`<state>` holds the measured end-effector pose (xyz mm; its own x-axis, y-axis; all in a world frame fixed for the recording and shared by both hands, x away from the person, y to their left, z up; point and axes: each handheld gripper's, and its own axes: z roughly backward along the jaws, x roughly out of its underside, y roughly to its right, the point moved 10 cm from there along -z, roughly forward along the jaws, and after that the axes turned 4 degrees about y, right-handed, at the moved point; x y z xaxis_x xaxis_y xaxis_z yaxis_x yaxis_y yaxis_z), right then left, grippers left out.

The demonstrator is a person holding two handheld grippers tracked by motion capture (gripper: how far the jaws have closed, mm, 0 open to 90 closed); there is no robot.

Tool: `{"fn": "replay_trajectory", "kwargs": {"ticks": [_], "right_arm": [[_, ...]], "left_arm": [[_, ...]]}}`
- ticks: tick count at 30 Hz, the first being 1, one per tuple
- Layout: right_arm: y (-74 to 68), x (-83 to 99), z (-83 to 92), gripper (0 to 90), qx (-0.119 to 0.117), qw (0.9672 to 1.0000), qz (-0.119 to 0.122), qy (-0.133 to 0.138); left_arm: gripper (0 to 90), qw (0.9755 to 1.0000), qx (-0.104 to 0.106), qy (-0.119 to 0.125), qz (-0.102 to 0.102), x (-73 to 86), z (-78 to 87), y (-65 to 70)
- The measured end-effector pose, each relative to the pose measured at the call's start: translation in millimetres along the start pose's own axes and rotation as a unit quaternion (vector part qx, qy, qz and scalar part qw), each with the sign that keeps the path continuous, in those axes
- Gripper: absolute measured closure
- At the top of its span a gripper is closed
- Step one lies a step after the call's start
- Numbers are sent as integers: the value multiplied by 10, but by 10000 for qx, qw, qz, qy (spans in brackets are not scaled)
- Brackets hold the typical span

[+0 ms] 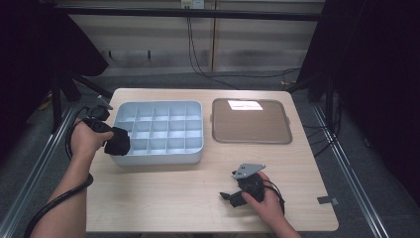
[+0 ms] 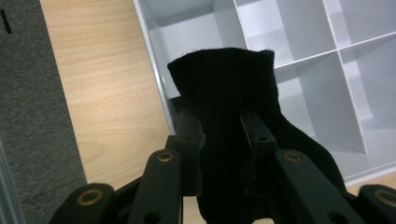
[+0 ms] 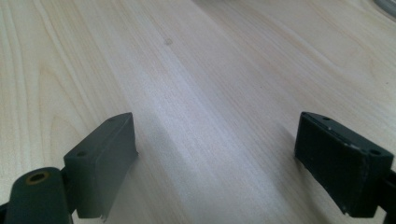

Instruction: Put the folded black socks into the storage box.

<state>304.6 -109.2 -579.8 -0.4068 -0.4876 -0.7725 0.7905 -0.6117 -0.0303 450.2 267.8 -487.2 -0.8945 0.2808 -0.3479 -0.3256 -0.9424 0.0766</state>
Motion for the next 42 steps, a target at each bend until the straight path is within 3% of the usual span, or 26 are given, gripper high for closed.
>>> {"fn": "replay_trajectory", "kwargs": {"ticks": [24,42], "right_arm": [[0,0,0,123,2,10000,1,0],[0,0,0,123,2,10000,1,0]], "left_arm": [[725,9986,-427,-220,-205,6,-127,14],[725,9972,-571,-363,-314,40,-186,39]]}}
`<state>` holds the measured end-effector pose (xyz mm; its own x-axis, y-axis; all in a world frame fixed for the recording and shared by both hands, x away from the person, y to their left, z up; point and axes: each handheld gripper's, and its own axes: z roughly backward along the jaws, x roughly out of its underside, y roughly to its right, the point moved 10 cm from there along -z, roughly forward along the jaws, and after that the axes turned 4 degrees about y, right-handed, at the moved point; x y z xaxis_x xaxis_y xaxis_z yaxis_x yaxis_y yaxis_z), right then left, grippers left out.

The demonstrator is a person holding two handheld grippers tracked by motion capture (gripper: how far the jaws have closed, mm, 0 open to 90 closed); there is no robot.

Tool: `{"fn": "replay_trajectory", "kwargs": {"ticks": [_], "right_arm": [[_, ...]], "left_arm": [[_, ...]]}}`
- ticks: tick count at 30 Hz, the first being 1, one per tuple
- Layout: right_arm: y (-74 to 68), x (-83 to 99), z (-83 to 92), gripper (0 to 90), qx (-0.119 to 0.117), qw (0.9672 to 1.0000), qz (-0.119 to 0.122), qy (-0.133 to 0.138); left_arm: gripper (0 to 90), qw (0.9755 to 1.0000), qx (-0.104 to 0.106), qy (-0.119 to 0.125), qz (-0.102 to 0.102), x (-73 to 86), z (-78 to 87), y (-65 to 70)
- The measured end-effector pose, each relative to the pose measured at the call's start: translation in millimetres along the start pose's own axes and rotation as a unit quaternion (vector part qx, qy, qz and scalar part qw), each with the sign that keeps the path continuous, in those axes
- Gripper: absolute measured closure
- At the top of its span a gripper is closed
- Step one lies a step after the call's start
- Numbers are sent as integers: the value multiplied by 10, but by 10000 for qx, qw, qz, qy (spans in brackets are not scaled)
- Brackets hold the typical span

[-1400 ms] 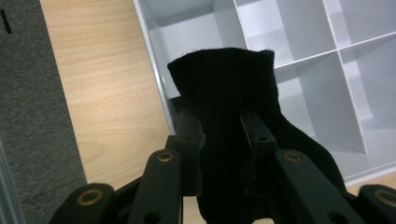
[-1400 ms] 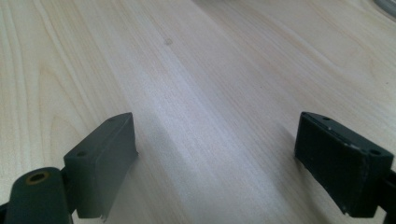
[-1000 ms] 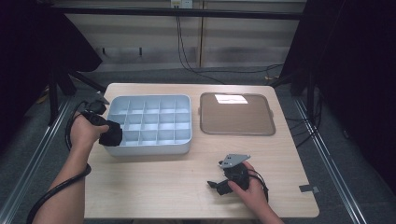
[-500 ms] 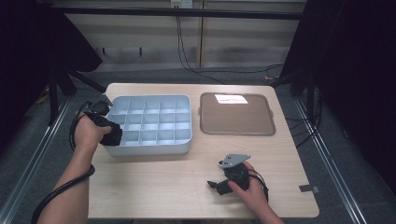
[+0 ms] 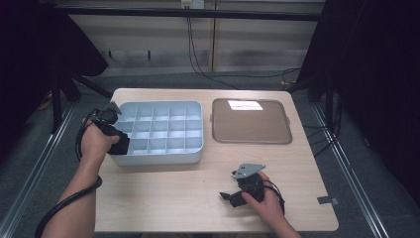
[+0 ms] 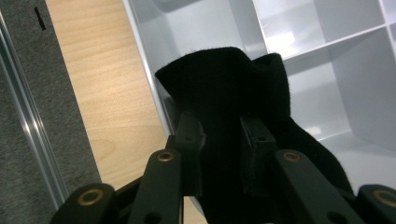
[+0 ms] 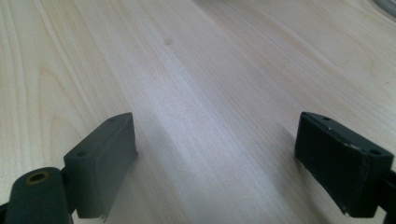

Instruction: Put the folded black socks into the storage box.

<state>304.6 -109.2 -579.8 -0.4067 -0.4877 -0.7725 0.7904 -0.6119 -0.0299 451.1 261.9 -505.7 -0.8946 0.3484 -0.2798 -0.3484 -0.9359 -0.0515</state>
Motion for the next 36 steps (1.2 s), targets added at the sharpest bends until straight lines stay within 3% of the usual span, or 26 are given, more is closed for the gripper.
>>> {"fn": "replay_trajectory", "kwargs": {"ticks": [9,21,36], "right_arm": [[-1,0,0,123,-7,10000,1,0],[-1,-2,-3,122,-17,10000,4,3],[-2,-2,-3,122,-19,10000,-2,0]], "left_arm": [[700,9998,125,128,79,-9,23,-17],[624,9995,63,271,145,-66,129,-60],[612,9993,18,319,194,-92,284,-118]]}}
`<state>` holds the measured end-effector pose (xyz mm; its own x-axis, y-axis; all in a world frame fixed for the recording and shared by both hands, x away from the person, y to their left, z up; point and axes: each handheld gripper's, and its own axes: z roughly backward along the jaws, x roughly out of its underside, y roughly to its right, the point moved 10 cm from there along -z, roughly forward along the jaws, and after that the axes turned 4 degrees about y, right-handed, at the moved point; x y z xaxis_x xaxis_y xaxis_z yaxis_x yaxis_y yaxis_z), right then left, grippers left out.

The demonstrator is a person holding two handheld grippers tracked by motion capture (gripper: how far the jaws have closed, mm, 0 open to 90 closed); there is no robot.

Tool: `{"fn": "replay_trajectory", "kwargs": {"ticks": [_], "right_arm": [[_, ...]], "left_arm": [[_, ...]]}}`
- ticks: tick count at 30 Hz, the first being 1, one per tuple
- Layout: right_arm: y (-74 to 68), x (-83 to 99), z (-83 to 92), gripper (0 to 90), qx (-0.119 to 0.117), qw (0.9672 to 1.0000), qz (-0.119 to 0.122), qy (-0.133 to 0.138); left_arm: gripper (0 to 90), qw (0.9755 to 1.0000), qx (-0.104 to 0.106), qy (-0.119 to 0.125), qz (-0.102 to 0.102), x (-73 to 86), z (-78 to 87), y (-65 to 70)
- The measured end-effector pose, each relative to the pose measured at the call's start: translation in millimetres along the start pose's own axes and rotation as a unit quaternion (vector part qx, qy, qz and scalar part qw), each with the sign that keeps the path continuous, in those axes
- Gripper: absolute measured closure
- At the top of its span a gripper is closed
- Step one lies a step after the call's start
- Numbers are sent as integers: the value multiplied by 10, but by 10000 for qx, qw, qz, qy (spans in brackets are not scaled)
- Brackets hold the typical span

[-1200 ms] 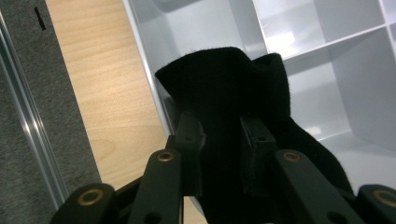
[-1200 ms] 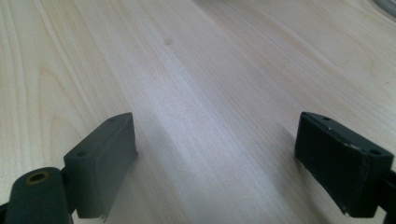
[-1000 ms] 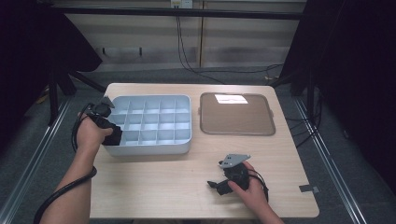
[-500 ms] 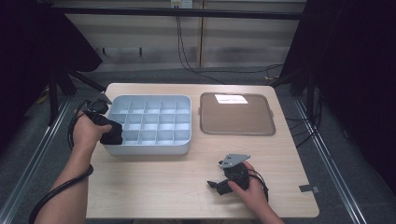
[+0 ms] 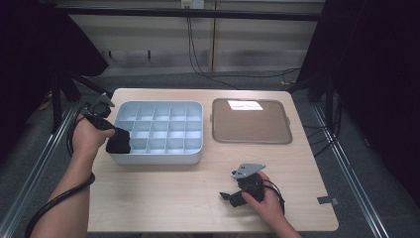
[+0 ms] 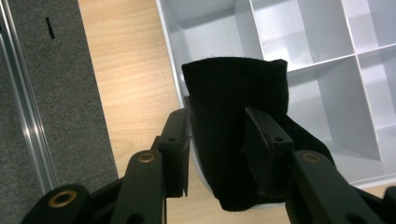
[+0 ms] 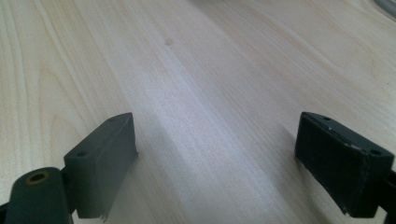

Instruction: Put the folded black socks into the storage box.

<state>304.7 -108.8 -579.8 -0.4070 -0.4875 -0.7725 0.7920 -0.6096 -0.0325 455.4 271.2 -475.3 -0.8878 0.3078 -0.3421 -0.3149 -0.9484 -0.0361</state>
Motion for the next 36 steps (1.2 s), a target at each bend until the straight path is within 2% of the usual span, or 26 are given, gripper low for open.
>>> {"fn": "replay_trajectory", "kwargs": {"ticks": [10,18,25,31,36], "right_arm": [[0,-1,-1,123,-1,10000,1,-2],[0,-1,-2,122,-3,10000,2,-2],[0,-2,-3,122,-5,10000,3,-4],[0,-1,-2,122,-3,10000,5,-13],[-1,-3,-4,122,-5,10000,1,-4]], "left_arm": [[648,10000,61,-11,22,-39,102,30],[748,9999,114,-103,51,-45,132,46],[900,9998,192,-69,22,-81,164,61],[900,9997,192,-99,-79,-78,136,61],[900,9997,189,-111,-45,-66,94,61]]}}
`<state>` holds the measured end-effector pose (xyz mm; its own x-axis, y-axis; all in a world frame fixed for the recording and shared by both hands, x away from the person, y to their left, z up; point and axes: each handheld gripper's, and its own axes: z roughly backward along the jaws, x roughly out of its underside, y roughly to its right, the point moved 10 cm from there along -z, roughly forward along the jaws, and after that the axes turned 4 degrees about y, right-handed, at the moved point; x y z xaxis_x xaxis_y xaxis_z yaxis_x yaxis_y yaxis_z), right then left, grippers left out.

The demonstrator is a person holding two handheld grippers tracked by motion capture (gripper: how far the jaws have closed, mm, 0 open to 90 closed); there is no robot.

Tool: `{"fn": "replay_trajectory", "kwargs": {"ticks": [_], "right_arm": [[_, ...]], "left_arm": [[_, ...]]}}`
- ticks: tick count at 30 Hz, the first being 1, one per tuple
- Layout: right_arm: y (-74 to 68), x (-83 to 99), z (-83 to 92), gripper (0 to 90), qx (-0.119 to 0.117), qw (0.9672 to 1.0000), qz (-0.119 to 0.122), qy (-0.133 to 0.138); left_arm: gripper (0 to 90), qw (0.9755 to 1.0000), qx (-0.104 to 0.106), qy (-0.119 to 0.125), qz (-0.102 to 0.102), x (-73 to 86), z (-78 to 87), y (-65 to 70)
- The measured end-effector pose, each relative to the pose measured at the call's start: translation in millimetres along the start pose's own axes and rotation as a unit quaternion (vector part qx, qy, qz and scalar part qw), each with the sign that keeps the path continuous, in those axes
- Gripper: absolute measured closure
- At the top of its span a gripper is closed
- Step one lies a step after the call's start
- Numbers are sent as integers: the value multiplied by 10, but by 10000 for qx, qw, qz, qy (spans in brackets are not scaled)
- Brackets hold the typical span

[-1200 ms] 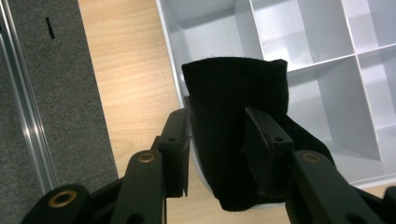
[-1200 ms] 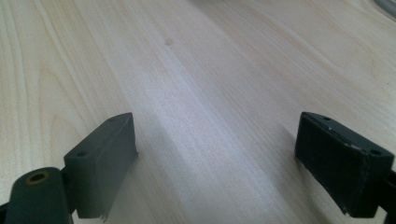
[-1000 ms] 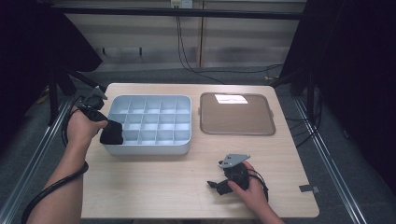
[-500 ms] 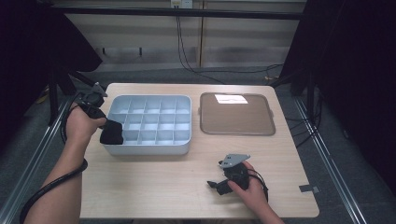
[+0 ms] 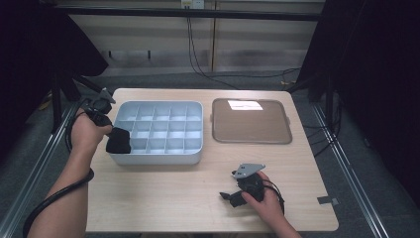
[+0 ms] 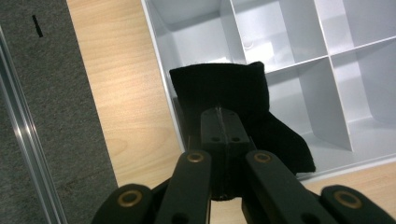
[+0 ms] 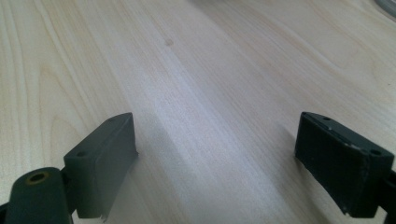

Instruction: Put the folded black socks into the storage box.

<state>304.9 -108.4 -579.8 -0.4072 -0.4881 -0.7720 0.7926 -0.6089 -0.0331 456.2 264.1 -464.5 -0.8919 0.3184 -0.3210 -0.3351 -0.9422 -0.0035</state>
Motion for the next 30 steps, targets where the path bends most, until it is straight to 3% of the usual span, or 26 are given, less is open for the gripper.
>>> {"fn": "replay_trajectory", "kwargs": {"ticks": [16,21,30], "right_arm": [[1,2,2,122,1,10000,5,-12],[-2,1,1,122,0,10000,-11,-3],[0,2,1,122,3,10000,1,-10]], "left_arm": [[900,9999,25,-138,-13,59,-156,-24],[900,9997,111,-201,127,111,-265,-13],[900,9997,88,-225,96,121,-354,4]]}}
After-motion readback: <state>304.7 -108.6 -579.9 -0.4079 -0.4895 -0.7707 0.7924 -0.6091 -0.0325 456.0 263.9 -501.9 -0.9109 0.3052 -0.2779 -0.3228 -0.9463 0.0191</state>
